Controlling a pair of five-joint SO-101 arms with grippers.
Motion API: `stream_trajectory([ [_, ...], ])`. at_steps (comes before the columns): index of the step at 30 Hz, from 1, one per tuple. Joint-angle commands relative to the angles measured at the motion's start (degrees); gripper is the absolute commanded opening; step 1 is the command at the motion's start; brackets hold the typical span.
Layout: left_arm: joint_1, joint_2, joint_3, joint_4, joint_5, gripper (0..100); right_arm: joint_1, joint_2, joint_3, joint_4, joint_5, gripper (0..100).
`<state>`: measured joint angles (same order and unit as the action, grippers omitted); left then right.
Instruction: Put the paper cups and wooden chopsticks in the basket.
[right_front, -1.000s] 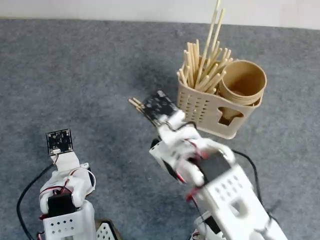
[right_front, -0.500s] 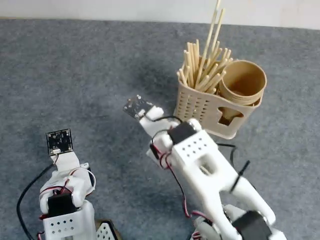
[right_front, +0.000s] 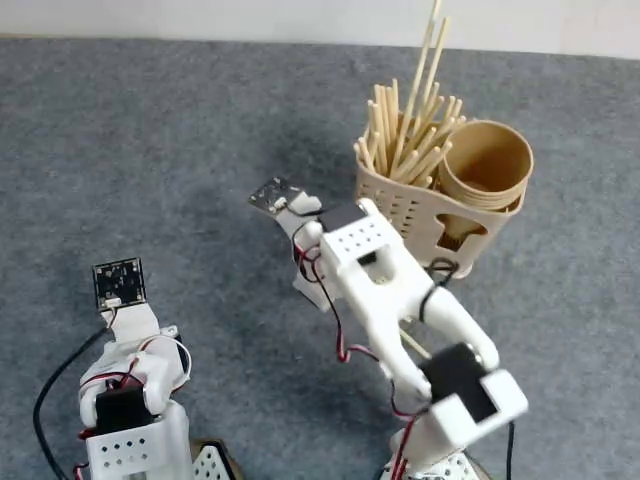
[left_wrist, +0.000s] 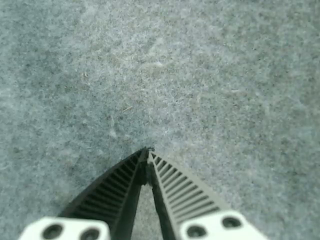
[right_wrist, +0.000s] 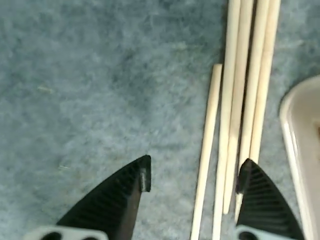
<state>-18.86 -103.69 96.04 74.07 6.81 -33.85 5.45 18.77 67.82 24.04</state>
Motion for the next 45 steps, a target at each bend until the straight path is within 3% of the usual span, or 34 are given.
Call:
stream_trajectory([
  [1, 1.36, -0.66, 1.1, 0.44, 0.0, 1, 1.01, 2.07, -5.32, 0.04, 3.43, 27.3],
  [12, 1.36, -0.66, 1.1, 0.44, 0.0, 1, 4.62, 9.1, -6.64, -4.44, 5.71, 27.3],
  [25, 1.36, -0.66, 1.1, 0.44, 0.0, 1, 4.88, 8.48, -6.73, -0.22, 6.24, 27.2],
  [34, 1.36, -0.66, 1.1, 0.44, 0.0, 1, 5.23, -0.13, -6.29, -0.75, 7.65, 27.2],
  [45, 1.36, -0.66, 1.1, 0.44, 0.0, 1, 8.92, 7.96, -6.55, -4.7, 7.74, 27.2],
])
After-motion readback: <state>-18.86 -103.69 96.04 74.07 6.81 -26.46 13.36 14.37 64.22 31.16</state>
